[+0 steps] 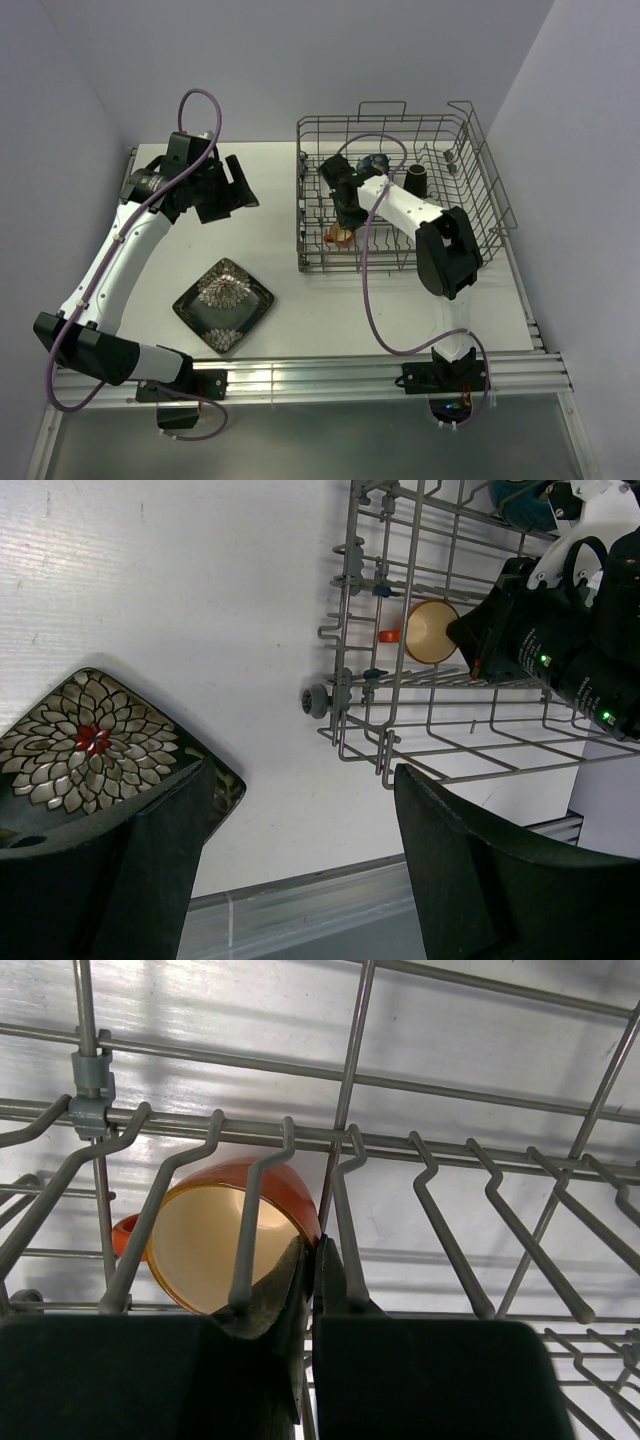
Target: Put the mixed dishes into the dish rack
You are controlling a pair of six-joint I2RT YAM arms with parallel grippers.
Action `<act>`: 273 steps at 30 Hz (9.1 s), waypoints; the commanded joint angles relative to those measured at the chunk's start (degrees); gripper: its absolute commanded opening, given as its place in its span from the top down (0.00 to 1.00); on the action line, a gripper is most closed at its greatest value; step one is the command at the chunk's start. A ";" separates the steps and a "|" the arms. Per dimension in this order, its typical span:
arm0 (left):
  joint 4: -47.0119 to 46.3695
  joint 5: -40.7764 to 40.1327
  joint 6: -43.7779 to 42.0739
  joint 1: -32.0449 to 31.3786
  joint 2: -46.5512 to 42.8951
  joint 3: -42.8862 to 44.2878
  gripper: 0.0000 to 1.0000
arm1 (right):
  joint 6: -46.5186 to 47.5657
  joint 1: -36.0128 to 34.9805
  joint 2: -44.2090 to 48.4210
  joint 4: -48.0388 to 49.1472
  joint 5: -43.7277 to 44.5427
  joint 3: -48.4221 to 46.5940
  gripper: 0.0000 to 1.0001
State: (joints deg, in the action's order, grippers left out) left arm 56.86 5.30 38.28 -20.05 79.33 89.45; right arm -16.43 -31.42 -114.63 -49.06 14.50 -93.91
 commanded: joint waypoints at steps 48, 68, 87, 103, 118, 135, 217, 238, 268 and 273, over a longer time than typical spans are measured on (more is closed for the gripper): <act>-9.75 25.27 6.63 -0.16 4.51 7.05 0.25 | 0.96 1.10 12.23 -12.73 5.10 -20.88 1.00; -41.99 50.15 51.00 -0.16 1.54 -11.81 0.26 | -1.86 0.92 34.29 9.06 -8.34 -0.23 1.00; -62.05 46.73 75.62 -3.94 -1.37 -23.00 0.27 | -0.62 -2.24 40.62 18.64 -13.27 5.05 1.00; -72.68 46.38 84.15 -4.12 2.67 -22.22 0.50 | -3.00 -3.56 43.61 23.57 -18.63 9.18 1.00; -84.36 49.72 88.19 -3.94 4.60 -23.79 1.00 | -3.44 -3.74 40.54 21.82 -20.30 6.02 0.99; -70.78 53.23 61.45 0.80 2.84 -23.28 1.00 | -1.06 -3.65 41.05 13.64 -17.93 4.07 0.41; -13.35 40.05 -33.89 -17.12 -4.97 -5.25 1.00 | 3.33 -3.56 35.00 -11.59 -56.60 -2.51 0.20; -13.09 40.05 -33.45 -17.12 -5.59 -5.86 1.00 | 3.68 -5.14 34.82 -10.36 -58.45 -0.49 0.22; -12.74 35.13 -31.87 -17.12 -6.20 -6.48 0.45 | 1.31 -5.67 36.23 -6.40 -55.63 1.10 1.00; -12.74 34.17 -31.69 -17.12 -6.29 -7.01 0.30 | 1.40 -5.67 36.32 -6.93 -54.23 0.75 1.00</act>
State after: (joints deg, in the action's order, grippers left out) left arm 47.44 40.34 6.68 -36.95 74.70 82.61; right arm -14.17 -36.25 -80.38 -59.68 -38.92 -92.55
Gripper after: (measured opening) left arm 0.673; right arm 0.612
